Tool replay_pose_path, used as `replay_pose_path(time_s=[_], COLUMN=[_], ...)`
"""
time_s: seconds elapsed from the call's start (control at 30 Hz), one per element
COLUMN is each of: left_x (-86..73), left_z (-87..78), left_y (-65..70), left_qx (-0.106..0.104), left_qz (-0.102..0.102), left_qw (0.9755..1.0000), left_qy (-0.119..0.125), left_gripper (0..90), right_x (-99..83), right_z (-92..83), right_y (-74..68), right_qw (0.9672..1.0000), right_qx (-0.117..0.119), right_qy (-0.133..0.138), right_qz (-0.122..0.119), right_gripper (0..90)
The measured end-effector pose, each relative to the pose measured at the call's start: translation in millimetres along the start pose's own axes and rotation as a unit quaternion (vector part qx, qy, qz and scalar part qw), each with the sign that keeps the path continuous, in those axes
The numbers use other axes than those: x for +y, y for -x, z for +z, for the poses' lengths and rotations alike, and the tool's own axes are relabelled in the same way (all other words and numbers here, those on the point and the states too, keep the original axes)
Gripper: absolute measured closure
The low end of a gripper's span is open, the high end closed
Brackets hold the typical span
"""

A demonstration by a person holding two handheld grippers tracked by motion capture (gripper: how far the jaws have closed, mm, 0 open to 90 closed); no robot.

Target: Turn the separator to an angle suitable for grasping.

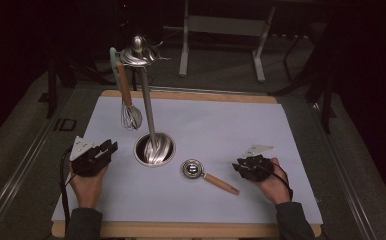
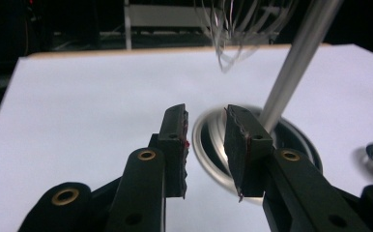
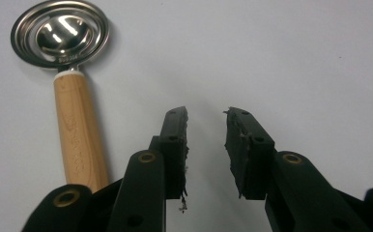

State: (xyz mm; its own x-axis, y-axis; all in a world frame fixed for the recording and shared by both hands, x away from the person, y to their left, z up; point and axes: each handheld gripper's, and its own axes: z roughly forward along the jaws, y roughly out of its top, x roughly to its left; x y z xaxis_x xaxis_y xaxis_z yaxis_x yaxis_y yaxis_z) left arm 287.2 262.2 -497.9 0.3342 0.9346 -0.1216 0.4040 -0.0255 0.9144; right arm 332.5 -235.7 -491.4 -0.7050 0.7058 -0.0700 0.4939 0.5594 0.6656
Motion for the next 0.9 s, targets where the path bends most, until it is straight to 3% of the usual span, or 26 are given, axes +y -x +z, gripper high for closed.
replay_pose_path(time_s=[0.17,0.33,0.5,0.7,0.9], left_x=[-19.6,-35.1,-39.4,-41.3,-41.6], left_z=[2.4,4.9,6.1,6.3,7.1], left_y=[2.6,-1.1,-2.2,-0.7,0.2], left_qx=[0.007,0.008,0.009,0.009,0.008], left_qz=[0.006,-0.012,-0.017,-0.012,-0.008], left_qw=[0.9998,0.9995,0.9994,0.9995,0.9995], left_qy=[-0.017,-0.028,-0.028,-0.026,-0.029], left_gripper=[69.5,69.3,69.2,68.0,67.8], right_x=[0.0,3.0,4.9,11.8,16.8], right_z=[4.1,9.1,11.5,17.2,17.5], right_y=[-6.7,-15.7,-21.3,-38.2,-52.5], right_qw=[0.9999,0.9996,0.9994,0.9982,0.9953], right_qx=[0.003,0.011,0.017,0.038,0.060], right_qy=[-0.007,-0.012,-0.012,-0.008,0.009], right_qz=[-0.010,-0.022,-0.028,-0.047,-0.075], right_gripper=[68.6,68.2,68.3,68.2,82.8])
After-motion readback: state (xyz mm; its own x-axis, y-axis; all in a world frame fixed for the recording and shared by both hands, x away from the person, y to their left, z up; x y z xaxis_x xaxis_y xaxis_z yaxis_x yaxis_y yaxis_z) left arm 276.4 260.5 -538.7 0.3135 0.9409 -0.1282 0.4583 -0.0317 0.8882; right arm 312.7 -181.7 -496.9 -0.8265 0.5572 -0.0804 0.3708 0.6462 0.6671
